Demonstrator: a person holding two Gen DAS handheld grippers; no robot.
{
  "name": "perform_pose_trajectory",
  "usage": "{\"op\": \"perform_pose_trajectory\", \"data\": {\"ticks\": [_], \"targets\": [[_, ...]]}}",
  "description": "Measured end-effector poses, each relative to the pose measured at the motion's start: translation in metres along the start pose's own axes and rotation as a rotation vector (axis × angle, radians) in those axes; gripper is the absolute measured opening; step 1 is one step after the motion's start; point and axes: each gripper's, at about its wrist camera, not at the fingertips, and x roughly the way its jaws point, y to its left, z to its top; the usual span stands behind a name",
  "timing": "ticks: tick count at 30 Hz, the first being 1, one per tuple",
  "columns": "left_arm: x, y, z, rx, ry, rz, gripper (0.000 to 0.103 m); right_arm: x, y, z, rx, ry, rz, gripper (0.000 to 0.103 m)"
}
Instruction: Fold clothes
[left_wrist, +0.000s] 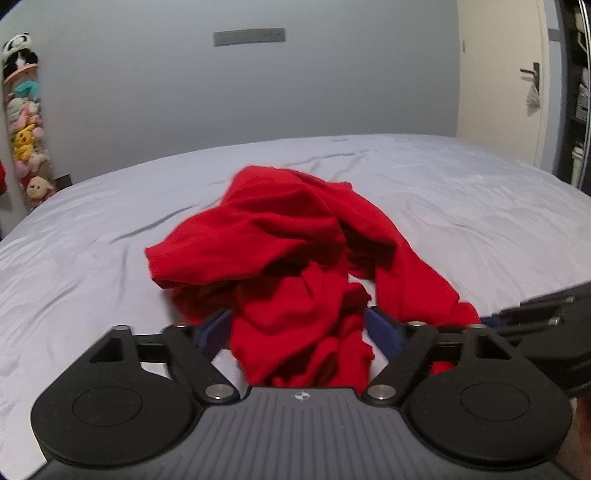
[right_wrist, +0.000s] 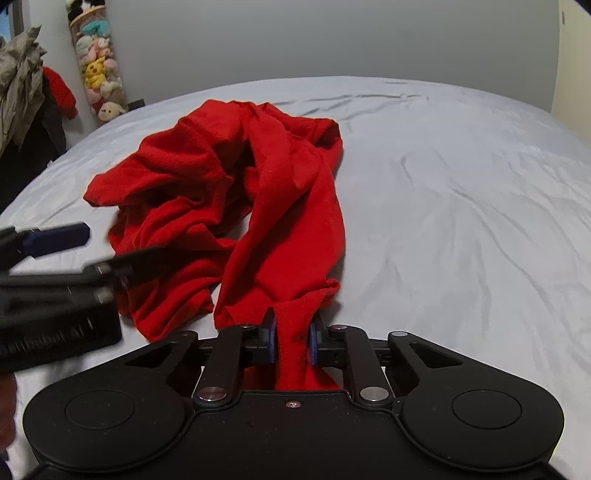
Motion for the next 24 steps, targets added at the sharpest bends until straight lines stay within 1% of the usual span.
{"op": "perform_pose_trajectory", "data": {"ticks": [1, 2, 3, 4, 5, 7, 8, 10, 11, 14, 15, 17, 22, 24], "targets": [[0.004, 0.001, -0.001, -0.006, 0.019, -0.01, 0.05, 0.0, 0.001, 0.0, -0.004, 0.002, -0.003, 0.013], [0.007, 0.001, -0.001, -0.012, 0.027, -0.014, 0.048, 0.0, 0.001, 0.0, -0.008, 0.003, -0.006, 0.013], [0.01, 0.002, -0.002, -0.023, 0.03, -0.014, 0.044, 0.0, 0.002, -0.001, -0.012, 0.002, -0.009, 0.013], [0.011, 0.003, -0.003, -0.029, 0.027, -0.014, 0.037, 0.0, 0.003, -0.001, -0.016, 0.002, -0.012, 0.013], [0.01, 0.003, -0.003, -0.033, 0.021, -0.016, 0.034, -0.001, 0.003, -0.001, -0.016, 0.001, -0.012, 0.013], [0.007, 0.004, -0.003, -0.047, 0.008, -0.026, 0.016, -0.001, 0.002, -0.001, -0.013, 0.0, -0.012, 0.013], [0.005, 0.006, -0.003, -0.059, 0.001, -0.039, 0.012, -0.001, 0.002, -0.001, -0.014, 0.0, -0.014, 0.013], [0.001, 0.011, -0.002, -0.088, -0.011, -0.043, 0.009, -0.002, 0.002, -0.001, -0.02, -0.001, -0.026, 0.013], [-0.001, 0.013, -0.002, -0.095, -0.015, -0.039, 0.009, -0.002, 0.002, -0.002, -0.024, -0.002, -0.037, 0.013], [-0.005, 0.015, 0.001, -0.089, -0.028, 0.012, 0.008, -0.005, -0.001, -0.001, -0.015, -0.011, -0.084, 0.012], [-0.009, 0.015, 0.002, -0.073, -0.035, 0.049, 0.008, -0.006, -0.003, -0.001, -0.011, -0.013, -0.096, 0.012], [-0.015, 0.018, 0.005, -0.064, -0.041, 0.095, 0.007, -0.009, -0.012, -0.001, 0.016, -0.015, -0.15, 0.011], [-0.037, 0.029, 0.009, -0.077, -0.041, 0.136, 0.007, -0.022, -0.031, -0.002, 0.068, -0.04, -0.234, 0.01], [-0.045, 0.029, 0.008, -0.07, -0.029, 0.135, 0.006, -0.029, -0.036, -0.002, 0.081, -0.06, -0.262, 0.01]]}}
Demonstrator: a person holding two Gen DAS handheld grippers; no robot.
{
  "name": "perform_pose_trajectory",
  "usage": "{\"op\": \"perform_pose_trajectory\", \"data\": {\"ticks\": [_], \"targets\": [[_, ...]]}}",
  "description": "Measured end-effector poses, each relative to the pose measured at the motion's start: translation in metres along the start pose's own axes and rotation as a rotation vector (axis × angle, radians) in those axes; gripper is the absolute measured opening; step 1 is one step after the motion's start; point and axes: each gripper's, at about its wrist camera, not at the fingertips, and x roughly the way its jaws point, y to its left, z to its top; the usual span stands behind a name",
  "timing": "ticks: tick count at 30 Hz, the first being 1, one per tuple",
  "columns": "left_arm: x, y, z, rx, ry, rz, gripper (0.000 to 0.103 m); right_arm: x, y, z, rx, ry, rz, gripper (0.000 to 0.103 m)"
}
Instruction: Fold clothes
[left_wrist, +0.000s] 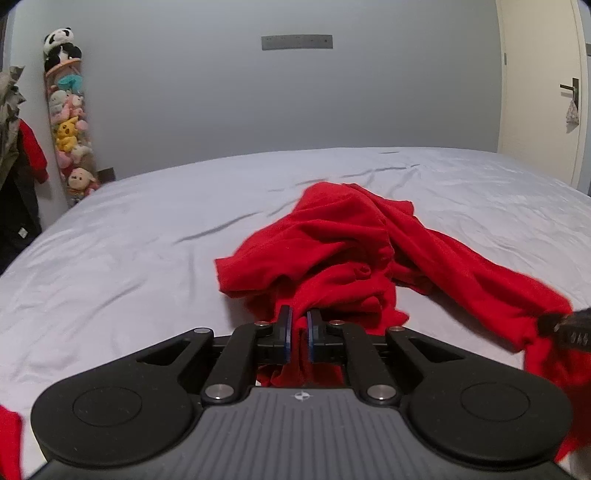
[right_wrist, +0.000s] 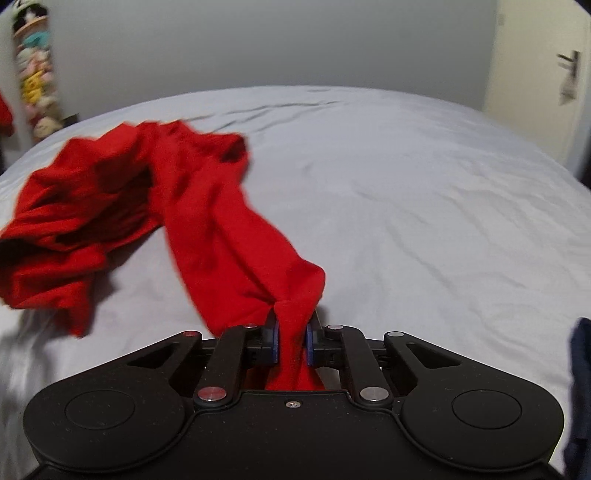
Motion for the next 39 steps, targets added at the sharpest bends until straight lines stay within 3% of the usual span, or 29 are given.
{"op": "perform_pose_trajectory", "data": {"ticks": [8, 15, 26, 29, 32, 35, 36, 39], "targets": [[-0.031, -0.005, -0.005, 0.088, 0.032, 0.053, 0.006, -0.038, -0.028, 0.006, 0.032, -0.137, -0.138, 0.009], [-0.056, 0.015, 0.002, 0.146, 0.023, 0.142, 0.006, -0.057, -0.078, 0.017, 0.121, -0.157, -0.224, 0.009], [-0.081, 0.062, 0.034, 0.24, 0.013, 0.311, 0.005, -0.075, -0.125, 0.042, -0.053, -0.153, -0.364, 0.009], [-0.075, 0.076, 0.04, 0.227, 0.04, 0.367, 0.005, -0.073, -0.139, 0.043, -0.1, -0.127, -0.417, 0.009], [-0.068, 0.088, 0.043, 0.195, 0.082, 0.398, 0.007, -0.068, -0.145, 0.042, -0.129, -0.088, -0.415, 0.009], [-0.063, 0.089, 0.041, 0.202, 0.118, 0.393, 0.014, -0.067, -0.142, 0.041, -0.128, -0.075, -0.37, 0.014], [-0.062, 0.086, 0.04, 0.221, 0.123, 0.398, 0.018, -0.067, -0.14, 0.041, -0.127, -0.074, -0.354, 0.025], [-0.056, 0.077, 0.038, 0.265, 0.118, 0.429, 0.038, -0.071, -0.13, 0.039, -0.132, -0.082, -0.308, 0.038]]}}
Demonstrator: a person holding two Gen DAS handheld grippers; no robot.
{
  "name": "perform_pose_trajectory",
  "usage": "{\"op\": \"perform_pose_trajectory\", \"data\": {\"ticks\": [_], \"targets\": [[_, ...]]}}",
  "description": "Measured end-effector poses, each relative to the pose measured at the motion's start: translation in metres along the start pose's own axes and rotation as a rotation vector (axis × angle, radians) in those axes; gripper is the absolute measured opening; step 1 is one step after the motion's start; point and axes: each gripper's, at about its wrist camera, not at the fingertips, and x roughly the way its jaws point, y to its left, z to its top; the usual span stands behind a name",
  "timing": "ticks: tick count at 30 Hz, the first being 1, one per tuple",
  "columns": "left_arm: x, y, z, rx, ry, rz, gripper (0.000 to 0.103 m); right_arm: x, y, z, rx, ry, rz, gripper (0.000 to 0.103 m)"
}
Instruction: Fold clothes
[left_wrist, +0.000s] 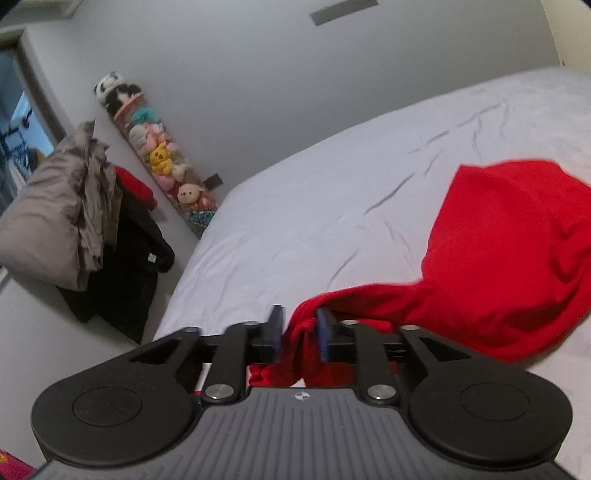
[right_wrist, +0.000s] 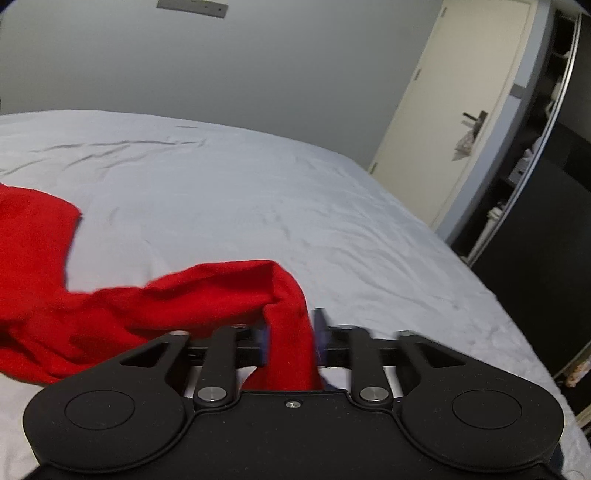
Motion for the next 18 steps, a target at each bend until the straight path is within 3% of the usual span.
{"op": "perform_pose_trajectory", "data": {"ticks": [3, 7, 8, 12, 14, 18], "targets": [[-0.006, -0.006, 0.0, 0.007, -0.036, -0.013, 0.047, -0.013, 0.013, 0.001, -0.031, -0.03, 0.082, 0.043], [-0.018, -0.025, -0.003, 0.066, -0.094, -0.146, 0.052, -0.029, 0.036, 0.003, -0.087, -0.06, 0.236, 0.047], [-0.02, -0.031, -0.004, 0.08, -0.1, -0.173, 0.052, -0.034, 0.047, 0.003, -0.122, -0.063, 0.307, 0.047], [-0.027, -0.061, -0.011, 0.181, -0.094, -0.331, 0.052, -0.039, 0.08, -0.001, -0.221, -0.039, 0.456, 0.047], [-0.027, -0.073, -0.016, 0.21, -0.086, -0.379, 0.052, -0.041, 0.099, -0.005, -0.281, -0.021, 0.532, 0.047], [-0.024, -0.093, -0.022, 0.268, -0.068, -0.444, 0.052, -0.039, 0.131, -0.016, -0.394, 0.011, 0.588, 0.047]]}}
